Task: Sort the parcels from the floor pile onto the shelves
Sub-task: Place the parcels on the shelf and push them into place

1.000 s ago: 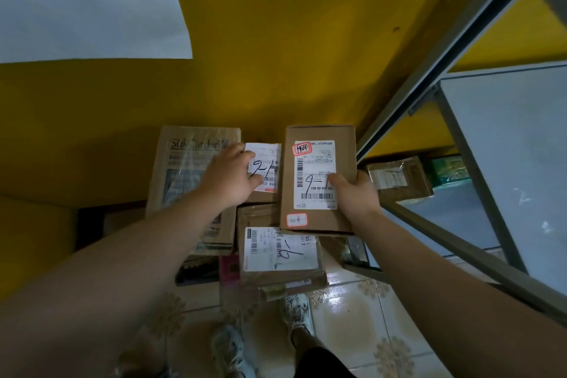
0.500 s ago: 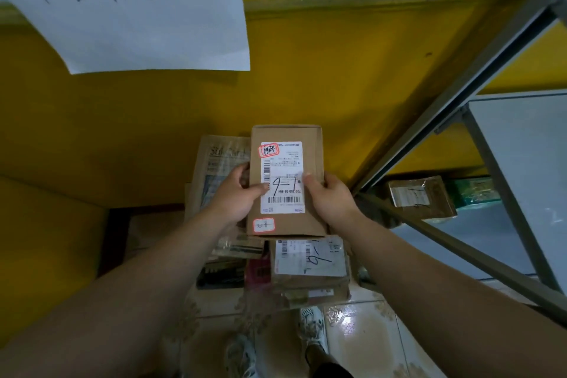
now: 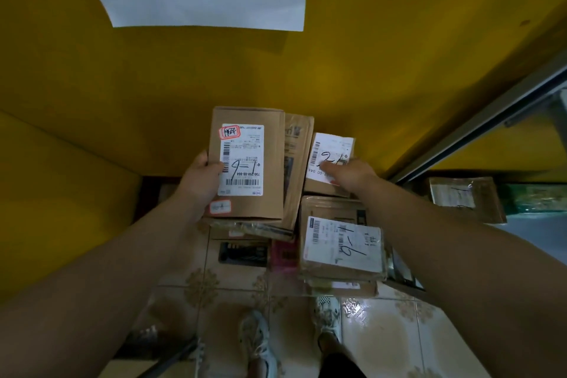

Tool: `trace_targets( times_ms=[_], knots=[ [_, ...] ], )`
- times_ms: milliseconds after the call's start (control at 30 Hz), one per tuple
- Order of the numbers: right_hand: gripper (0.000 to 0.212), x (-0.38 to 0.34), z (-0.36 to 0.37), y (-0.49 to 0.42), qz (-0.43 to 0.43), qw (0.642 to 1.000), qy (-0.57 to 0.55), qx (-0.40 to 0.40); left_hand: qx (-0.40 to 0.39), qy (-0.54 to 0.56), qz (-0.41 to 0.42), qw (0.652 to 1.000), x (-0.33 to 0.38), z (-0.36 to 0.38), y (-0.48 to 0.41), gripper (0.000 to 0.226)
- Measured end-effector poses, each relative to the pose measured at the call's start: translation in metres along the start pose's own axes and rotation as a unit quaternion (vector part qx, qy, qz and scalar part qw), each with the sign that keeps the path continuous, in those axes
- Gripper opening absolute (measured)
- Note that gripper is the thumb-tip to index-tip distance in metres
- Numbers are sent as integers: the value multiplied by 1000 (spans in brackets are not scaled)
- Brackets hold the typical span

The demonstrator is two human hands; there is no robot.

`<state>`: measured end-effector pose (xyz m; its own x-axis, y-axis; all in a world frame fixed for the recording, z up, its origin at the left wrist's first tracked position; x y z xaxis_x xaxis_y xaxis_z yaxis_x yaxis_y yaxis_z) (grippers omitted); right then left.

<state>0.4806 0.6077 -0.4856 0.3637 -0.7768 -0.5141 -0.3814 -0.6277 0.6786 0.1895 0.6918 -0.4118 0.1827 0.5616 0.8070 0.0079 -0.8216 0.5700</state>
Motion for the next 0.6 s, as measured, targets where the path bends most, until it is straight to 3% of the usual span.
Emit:
trace_targets(
  times_ms=[267, 433, 600],
  knots=[
    [47, 5, 3, -4, 26, 997, -76, 0, -17, -16, -4, 1000, -3, 3, -2, 31],
    [81, 9, -2, 0, 57, 992, -115, 8, -25, -4, -19, 1000, -8, -1, -2, 40],
    [88, 10, -1, 1, 62, 986, -155, -10, -23, 6, -43, 999, -13, -4, -4, 44]
  ],
)
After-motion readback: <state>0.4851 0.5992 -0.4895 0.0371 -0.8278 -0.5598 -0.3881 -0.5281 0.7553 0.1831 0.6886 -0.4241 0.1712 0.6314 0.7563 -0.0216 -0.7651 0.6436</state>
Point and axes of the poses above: each hand's wrist, its own y-axis away from the middle knuckle, its own z-axis out of the palm, x = y × z, the point moved 9 cm from there along -y, towards the middle knuckle, and after that the axes turned 14 degrees about y, right-handed, at the moved point
